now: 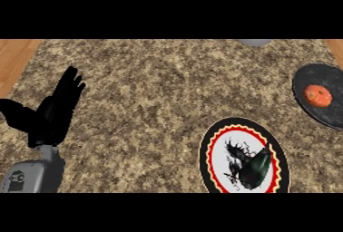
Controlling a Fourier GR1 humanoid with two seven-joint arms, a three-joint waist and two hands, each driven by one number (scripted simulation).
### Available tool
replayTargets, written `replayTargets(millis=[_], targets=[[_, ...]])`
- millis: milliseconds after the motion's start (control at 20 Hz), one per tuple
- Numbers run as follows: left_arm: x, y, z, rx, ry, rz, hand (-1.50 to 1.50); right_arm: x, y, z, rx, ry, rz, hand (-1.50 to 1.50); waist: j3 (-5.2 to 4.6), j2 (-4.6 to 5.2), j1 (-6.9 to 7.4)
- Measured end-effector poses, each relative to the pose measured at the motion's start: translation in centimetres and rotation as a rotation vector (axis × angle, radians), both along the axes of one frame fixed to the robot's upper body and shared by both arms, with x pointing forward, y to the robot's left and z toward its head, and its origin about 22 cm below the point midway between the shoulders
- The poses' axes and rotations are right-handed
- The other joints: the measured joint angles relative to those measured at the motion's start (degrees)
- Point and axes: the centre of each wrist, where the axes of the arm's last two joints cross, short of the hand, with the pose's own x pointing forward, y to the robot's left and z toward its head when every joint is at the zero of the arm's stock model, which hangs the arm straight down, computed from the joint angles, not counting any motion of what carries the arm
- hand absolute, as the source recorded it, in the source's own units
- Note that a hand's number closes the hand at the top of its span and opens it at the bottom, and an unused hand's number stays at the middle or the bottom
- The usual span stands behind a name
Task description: Pick the squash from the plate and place it in the pan
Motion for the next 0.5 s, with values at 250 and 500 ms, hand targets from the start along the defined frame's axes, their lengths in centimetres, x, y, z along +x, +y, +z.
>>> replayTargets(millis=[250, 500], targets=[[-0.1, 0.5, -0.3, -0.002, -0.001, 0.010, 0.00, -3.9, -3.8, 1.2, 0.182, -0.086, 0.007, -1.50, 0.01, -0.11, -0.86], [-0.4, 0.7, -0.5, -0.003, 0.005, 0.020, 0.00, -8.2, -6.9, 2.0, 0.304, -0.120, 0.045, -1.50, 0.04, -0.25, -1.22]])
